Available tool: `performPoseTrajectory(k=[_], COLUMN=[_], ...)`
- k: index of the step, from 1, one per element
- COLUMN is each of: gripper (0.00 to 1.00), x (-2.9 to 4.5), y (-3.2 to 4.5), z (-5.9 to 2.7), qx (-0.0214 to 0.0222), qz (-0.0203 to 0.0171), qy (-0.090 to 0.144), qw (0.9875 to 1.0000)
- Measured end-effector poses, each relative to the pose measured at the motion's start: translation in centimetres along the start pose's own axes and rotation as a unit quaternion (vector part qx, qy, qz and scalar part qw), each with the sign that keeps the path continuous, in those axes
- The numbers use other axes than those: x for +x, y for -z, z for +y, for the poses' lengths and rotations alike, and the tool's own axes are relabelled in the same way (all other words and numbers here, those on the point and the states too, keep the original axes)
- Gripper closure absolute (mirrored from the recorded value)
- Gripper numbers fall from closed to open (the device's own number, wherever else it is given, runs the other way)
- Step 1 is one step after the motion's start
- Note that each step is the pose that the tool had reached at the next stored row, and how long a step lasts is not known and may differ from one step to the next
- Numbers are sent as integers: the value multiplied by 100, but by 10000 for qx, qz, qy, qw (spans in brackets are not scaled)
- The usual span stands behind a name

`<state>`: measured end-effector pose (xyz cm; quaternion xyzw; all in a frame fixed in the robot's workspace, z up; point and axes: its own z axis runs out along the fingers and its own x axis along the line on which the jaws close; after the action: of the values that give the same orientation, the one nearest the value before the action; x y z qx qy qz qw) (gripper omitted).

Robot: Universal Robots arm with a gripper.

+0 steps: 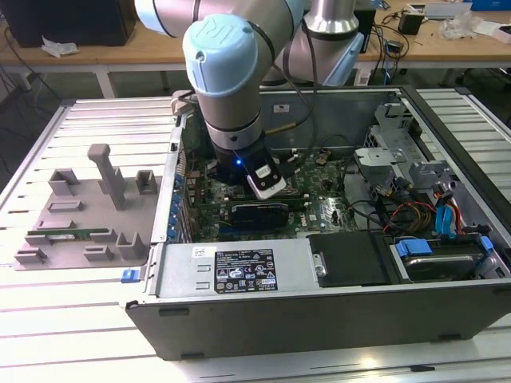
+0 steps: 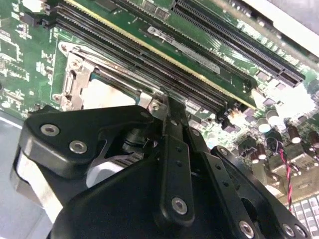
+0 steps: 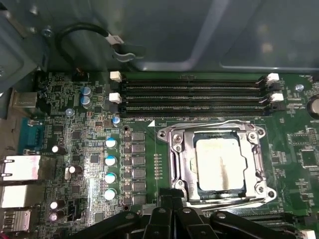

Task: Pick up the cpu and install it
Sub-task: 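Install the second cpu locking lever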

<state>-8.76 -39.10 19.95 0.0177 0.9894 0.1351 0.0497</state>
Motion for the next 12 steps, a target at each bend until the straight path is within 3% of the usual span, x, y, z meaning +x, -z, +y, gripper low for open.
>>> performPoseTrajectory(k=[3, 4, 5, 8, 12], gripper=[89, 89, 89, 89, 89], x=[-12, -16, -21, -52, -199], y=[129, 176, 199, 191, 168], z=[38, 52, 68, 91, 122], qx=[20, 57, 126, 161, 188], qz=[1, 0, -3, -12, -21], qy=[1, 4, 6, -20, -54], qw=[10000, 10000, 9999, 9999, 9998])
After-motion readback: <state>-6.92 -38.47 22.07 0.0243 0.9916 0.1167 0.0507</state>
